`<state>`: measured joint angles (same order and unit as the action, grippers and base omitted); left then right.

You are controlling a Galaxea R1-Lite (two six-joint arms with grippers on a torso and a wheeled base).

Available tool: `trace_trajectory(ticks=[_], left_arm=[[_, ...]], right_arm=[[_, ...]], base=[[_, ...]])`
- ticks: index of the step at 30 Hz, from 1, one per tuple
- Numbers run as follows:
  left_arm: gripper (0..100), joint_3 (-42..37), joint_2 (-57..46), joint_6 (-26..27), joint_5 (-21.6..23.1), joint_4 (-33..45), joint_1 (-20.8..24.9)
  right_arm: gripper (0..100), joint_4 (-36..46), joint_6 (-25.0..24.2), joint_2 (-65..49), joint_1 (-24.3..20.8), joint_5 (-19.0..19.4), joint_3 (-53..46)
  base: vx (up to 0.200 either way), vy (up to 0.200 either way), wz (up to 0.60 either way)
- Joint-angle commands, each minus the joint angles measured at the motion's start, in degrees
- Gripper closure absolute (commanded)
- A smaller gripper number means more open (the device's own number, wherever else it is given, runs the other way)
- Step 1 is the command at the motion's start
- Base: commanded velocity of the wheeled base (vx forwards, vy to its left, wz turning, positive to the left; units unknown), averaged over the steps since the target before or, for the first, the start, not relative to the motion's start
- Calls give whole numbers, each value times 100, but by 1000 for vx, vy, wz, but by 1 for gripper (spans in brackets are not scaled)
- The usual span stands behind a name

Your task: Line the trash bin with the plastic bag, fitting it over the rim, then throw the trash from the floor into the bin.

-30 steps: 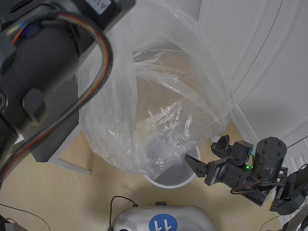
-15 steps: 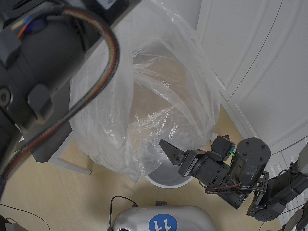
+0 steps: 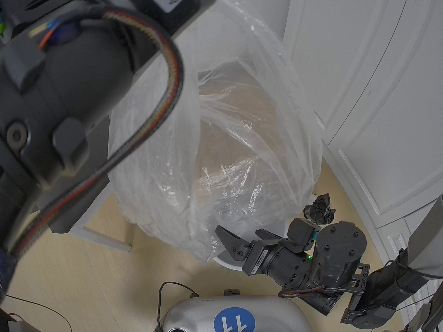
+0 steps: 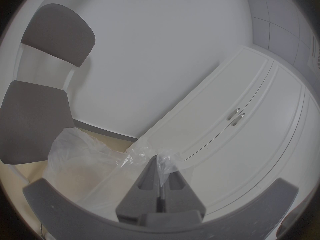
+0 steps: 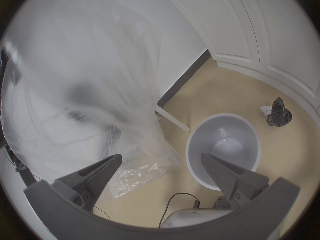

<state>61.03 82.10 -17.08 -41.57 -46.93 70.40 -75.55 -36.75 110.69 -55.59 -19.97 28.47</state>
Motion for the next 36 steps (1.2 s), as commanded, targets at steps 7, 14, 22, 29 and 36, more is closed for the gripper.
trace_trajectory(ticks=[7, 14, 22, 29, 36], left_arm=[[100, 32, -10, 3, -71, 0, 0], [100, 76, -19, 3, -123, 0, 0], [100, 85, -37, 3, -123, 0, 0], [100, 85, -37, 3, -123, 0, 0], [100, 85, -37, 3, -123, 0, 0]], right_arm=[[0, -303, 10, 84, 75, -420, 291], [0, -285, 46, 155, 145, -561, 397], [0, -294, 63, 251, 233, -666, 493], [0, -312, 63, 348, 250, -666, 502], [0, -312, 72, 418, 224, -640, 414]], base=[[0, 0, 0], [0, 0, 0], [0, 0, 0], [0, 0, 0], [0, 0, 0]])
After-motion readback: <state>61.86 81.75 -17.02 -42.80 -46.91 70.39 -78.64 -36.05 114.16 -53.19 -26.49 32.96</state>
